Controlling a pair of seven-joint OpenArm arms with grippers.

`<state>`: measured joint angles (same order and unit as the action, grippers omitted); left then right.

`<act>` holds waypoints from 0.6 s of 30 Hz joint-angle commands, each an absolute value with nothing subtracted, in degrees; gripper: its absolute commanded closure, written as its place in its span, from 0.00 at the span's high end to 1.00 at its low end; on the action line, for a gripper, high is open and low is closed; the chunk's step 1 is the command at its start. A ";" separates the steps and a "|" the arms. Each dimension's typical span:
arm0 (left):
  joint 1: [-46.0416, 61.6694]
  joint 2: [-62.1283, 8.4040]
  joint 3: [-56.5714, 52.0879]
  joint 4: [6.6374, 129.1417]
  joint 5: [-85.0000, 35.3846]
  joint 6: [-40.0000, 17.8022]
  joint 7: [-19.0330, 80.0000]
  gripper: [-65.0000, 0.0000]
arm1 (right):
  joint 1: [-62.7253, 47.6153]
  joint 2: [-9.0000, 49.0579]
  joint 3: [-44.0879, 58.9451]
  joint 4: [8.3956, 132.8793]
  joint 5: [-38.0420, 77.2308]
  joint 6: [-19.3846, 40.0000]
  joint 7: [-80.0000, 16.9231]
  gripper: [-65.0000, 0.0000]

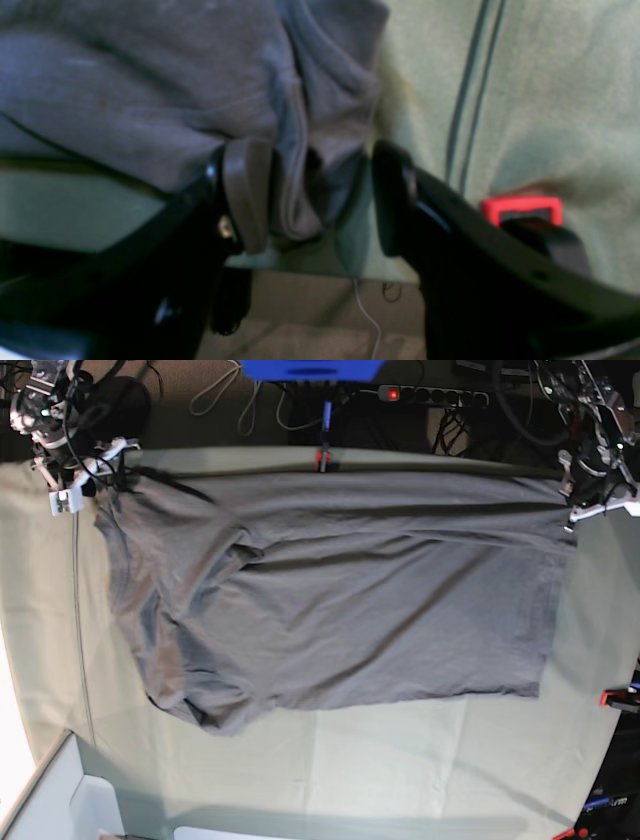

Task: Layout the t-shirt on the table in an organized manner, then fold the t-shirt properly
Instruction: 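Pull the held edges apart with both grippers to straighten the shirt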

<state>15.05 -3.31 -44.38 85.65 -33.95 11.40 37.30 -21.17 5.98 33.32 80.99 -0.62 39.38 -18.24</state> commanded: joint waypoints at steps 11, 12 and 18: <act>14.90 -4.18 -44.70 86.81 -33.89 11.91 36.44 0.34 | -21.93 6.73 35.91 92.53 0.13 40.00 -17.36 0.49; 14.81 -4.18 -44.70 86.81 -33.54 11.91 36.44 0.40 | -21.85 6.81 35.91 92.79 0.13 40.00 -17.36 0.49; 14.64 -5.32 -44.70 89.19 -33.89 11.74 36.44 0.62 | -17.10 6.81 35.38 92.88 0.04 40.00 -17.36 0.50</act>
